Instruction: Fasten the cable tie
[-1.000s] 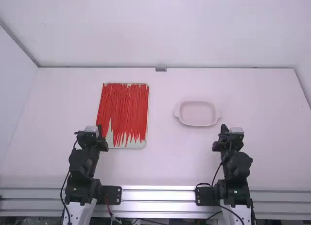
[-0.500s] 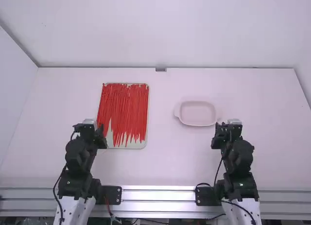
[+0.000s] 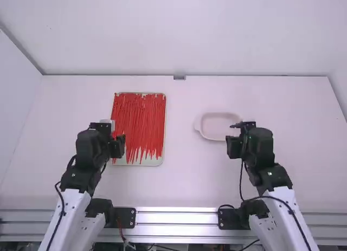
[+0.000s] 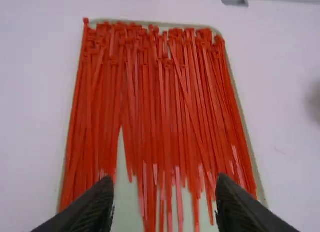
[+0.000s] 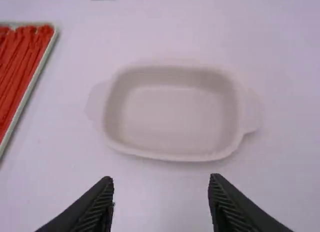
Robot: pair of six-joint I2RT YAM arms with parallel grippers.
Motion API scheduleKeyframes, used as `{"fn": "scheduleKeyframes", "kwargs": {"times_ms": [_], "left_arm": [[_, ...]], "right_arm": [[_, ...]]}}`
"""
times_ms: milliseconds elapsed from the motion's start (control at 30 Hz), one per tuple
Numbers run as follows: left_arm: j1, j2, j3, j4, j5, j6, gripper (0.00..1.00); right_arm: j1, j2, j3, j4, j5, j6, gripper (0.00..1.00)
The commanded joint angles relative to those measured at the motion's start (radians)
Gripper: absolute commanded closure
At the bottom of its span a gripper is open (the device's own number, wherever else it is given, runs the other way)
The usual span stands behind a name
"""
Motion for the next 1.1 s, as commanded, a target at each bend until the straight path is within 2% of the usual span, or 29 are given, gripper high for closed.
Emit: {"fn": "scheduleKeyframes", "kwargs": {"times_ms": [0,200,233,400,533,700,800,933,1067], "left_arm": [[0.002,0.063,0.079,-0.019,0.038,-0.017,0.43],[0.002,0.225,0.256,-0.145,0.050,-0.050,0.30],[0.002,0.225,0.256,-0.145,0.050,-0.050,0.30],[0.002,0.341,0.382,-0.238,0.085,-0.062,0.22],[0.002,0.434,0.532,-0.379,0.010,-0.037,0.15],[0.002,0.508,0.662,-0.480,-0.078,-0.045,0.09],[0.003,0.552,0.718,-0.519,-0.084,-0.040,0.06],[0.003,0.591,0.751,-0.542,-0.084,-0.039,0.03],[0.003,0.630,0.769,-0.556,-0.087,-0.041,0.01]], "right_arm": [[0.036,0.078,0.085,-0.023,-0.033,0.042,0.43],[0.095,0.266,0.228,-0.054,-0.034,0.097,0.30],[0.095,0.266,0.228,-0.054,-0.034,0.097,0.30],[0.119,0.397,0.345,-0.149,-0.090,0.002,0.22],[0.125,0.492,0.455,-0.232,-0.132,-0.053,0.14],[0.122,0.568,0.523,-0.191,-0.135,0.010,0.09],[0.116,0.616,0.562,-0.205,-0.223,-0.018,0.06],[0.124,0.640,0.594,-0.234,-0.297,-0.031,0.03],[0.129,0.645,0.643,-0.291,-0.293,-0.059,0.02]]}}
